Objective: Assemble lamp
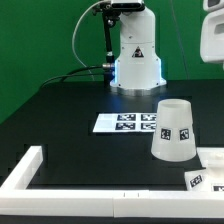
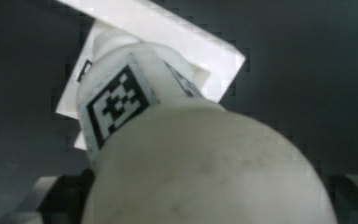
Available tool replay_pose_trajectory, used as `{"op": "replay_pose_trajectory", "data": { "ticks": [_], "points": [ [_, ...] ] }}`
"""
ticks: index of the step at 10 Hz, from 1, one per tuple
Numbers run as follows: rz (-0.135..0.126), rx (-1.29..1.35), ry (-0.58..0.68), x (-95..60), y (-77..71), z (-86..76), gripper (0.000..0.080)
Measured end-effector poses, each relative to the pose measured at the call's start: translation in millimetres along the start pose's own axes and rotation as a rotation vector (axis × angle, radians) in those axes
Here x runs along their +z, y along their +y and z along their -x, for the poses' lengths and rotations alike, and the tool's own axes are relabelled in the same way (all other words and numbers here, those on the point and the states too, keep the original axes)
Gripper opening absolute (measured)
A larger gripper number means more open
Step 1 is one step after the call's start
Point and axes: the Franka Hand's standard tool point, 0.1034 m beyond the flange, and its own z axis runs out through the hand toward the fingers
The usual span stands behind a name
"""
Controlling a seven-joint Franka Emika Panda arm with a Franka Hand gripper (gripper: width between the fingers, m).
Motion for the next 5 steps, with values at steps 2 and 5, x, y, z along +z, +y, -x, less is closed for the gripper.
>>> {"op": "replay_pose_trajectory", "data": {
  "ticks": [2, 5],
  "points": [
    [-0.002, 0.011, -0.019, 1.2, 0.2, 2.8, 0.0574],
    [-0.055, -0.047, 0.016, -12.2, -2.5, -30.1, 0.0574]
  ]
}}
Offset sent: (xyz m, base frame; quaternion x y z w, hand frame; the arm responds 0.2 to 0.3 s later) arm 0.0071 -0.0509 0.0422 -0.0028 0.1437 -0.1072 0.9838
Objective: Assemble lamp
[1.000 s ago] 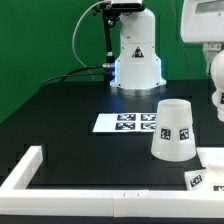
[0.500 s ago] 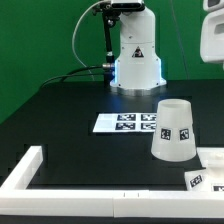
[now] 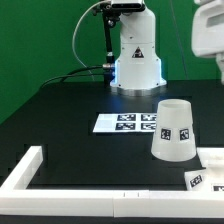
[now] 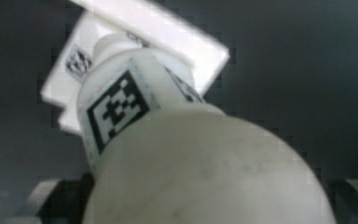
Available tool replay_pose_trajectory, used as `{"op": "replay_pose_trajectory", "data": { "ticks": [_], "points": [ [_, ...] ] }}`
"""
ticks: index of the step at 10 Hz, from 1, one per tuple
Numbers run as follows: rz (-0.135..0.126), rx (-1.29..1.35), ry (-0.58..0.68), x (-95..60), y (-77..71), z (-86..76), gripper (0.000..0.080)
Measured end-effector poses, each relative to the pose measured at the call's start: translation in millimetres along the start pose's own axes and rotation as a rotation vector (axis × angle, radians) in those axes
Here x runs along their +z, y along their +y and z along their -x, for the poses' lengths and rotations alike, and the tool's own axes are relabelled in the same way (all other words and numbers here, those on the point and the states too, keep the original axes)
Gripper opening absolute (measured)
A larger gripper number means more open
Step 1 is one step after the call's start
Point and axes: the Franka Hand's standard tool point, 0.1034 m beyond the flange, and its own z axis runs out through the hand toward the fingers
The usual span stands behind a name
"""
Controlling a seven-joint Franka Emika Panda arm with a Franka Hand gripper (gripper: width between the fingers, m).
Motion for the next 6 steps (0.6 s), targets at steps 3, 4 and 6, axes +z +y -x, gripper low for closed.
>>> {"op": "replay_pose_trajectory", "data": {
  "ticks": [3, 4, 6],
  "points": [
    [0.016, -0.028, 0.042, -9.3, -1.0, -4.6, 0.0574],
    [0.015, -0.03, 0.036, -7.7, -0.6, -3.2, 0.0574],
    [0.013, -0.018, 0.023, -6.4, -0.4, -1.0, 0.0574]
  ]
}}
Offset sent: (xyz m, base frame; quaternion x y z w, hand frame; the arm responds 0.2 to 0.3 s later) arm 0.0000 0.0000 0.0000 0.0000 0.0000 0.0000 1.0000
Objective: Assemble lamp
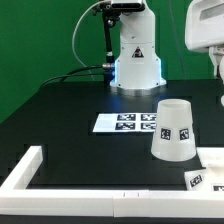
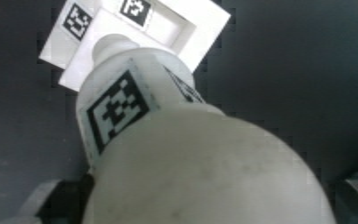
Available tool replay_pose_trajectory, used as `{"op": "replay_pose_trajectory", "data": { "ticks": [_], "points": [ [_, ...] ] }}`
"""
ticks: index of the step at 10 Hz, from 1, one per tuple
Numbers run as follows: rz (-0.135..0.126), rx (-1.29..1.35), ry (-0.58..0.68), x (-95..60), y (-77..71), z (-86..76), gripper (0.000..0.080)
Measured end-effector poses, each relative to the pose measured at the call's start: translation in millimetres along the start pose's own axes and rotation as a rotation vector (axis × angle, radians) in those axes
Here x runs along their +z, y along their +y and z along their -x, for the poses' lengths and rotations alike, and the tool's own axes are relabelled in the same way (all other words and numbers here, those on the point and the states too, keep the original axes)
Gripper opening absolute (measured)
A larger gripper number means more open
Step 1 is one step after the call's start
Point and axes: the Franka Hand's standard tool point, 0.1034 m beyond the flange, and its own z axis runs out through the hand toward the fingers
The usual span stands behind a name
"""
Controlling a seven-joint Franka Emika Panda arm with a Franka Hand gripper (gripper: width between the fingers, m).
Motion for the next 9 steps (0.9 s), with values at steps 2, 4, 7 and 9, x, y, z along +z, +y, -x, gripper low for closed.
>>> {"op": "replay_pose_trajectory", "data": {
  "ticks": [2, 4, 7, 9],
  "points": [
    [0.0, -0.011, -0.003, 0.5, 0.4, 0.2, 0.0574],
    [-0.038, -0.251, 0.042, 0.5, 7.7, -18.3, 0.0574],
    [-0.12, -0.568, 0.149, -4.6, 15.9, -46.1, 0.0574],
    [-0.114, -0.561, 0.14, -1.1, 17.8, -42.2, 0.0574]
  ]
}}
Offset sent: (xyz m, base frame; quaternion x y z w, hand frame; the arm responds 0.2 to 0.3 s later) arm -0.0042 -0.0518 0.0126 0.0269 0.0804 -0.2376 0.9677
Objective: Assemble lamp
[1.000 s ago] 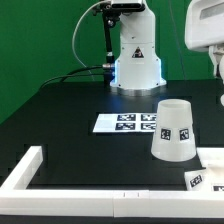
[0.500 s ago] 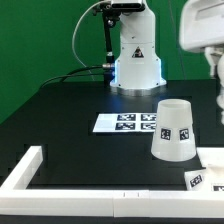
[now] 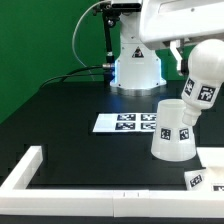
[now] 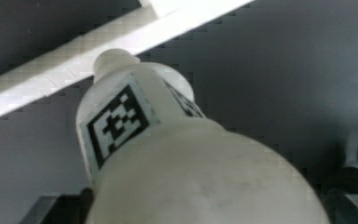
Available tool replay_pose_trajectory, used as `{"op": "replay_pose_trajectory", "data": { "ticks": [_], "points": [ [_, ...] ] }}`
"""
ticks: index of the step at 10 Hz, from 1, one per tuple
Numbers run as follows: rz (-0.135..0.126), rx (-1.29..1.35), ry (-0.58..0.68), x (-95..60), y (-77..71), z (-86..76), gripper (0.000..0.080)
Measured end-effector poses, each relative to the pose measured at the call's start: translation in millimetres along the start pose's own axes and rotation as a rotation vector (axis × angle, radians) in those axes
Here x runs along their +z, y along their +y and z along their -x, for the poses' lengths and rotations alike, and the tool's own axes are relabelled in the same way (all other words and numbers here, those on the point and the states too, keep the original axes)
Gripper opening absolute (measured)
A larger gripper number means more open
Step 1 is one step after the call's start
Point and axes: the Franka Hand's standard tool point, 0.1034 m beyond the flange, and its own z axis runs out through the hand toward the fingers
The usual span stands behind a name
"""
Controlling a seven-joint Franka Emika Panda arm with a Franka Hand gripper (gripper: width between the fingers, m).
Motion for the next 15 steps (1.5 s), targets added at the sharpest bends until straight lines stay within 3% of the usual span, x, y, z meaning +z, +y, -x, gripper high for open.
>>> {"op": "replay_pose_trajectory", "data": {
  "ticks": [2, 5, 6, 7, 9, 11, 13, 15],
  "points": [
    [-0.007, -0.008, 0.014, -0.7, 3.7, -2.0, 0.0574],
    [-0.063, -0.087, 0.156, -18.9, 71.8, -30.0, 0.0574],
    [-0.078, -0.11, 0.157, -21.7, 85.1, -34.8, 0.0574],
    [-0.097, -0.105, 0.147, -22.6, 85.4, -34.1, 0.0574],
    [-0.128, -0.032, 0.036, -25.2, 40.7, -18.2, 0.0574],
    [-0.11, -0.063, 0.056, -23.9, 49.4, -22.3, 0.0574],
    [-0.112, -0.066, 0.055, -23.9, 48.6, -21.7, 0.0574],
    [-0.09, -0.147, 0.113, -24.0, 78.0, -36.6, 0.0574]
  ]
}}
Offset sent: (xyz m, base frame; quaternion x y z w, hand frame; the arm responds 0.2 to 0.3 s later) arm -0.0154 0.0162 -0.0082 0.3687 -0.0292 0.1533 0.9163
